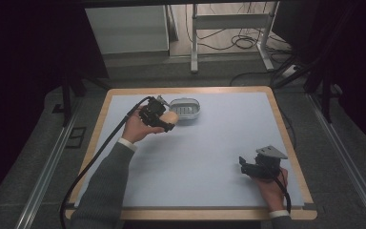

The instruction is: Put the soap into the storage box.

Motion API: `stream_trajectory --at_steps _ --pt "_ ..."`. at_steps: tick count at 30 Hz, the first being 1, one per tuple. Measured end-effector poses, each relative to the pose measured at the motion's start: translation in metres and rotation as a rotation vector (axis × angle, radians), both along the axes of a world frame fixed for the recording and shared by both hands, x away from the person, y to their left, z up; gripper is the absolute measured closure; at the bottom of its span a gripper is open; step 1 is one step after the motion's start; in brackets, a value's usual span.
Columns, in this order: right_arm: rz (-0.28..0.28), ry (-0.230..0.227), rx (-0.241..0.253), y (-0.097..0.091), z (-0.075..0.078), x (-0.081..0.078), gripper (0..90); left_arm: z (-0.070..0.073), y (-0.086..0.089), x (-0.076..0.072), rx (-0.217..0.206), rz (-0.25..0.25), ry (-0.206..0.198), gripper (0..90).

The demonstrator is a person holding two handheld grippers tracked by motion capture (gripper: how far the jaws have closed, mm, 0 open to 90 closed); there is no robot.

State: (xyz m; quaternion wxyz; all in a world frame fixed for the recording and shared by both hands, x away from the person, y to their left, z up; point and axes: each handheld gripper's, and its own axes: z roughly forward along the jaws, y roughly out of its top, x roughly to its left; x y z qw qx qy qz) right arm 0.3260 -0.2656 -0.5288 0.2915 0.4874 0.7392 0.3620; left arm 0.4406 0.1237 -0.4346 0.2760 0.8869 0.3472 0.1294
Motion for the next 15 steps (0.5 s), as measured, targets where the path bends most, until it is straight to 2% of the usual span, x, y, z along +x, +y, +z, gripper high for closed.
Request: stream_trajectory --at_steps 5,11,12,15 --pt "0.000 0.000 0.002 0.000 0.000 0.000 9.4 -0.001 -0.004 0.007 0.010 -0.002 0.007 33.0" --pt "-0.001 0.001 0.005 0.000 0.000 0.000 9.4 -0.003 -0.008 0.015 -0.008 0.006 0.011 33.0" --pt "0.000 0.001 0.005 0.000 0.000 0.000 9.3 -0.002 -0.008 0.017 0.008 -0.005 0.014 33.0" --pt "0.000 -0.001 0.004 0.000 0.000 0.000 9.4 -0.004 -0.009 0.020 -0.001 0.001 0.015 33.0"
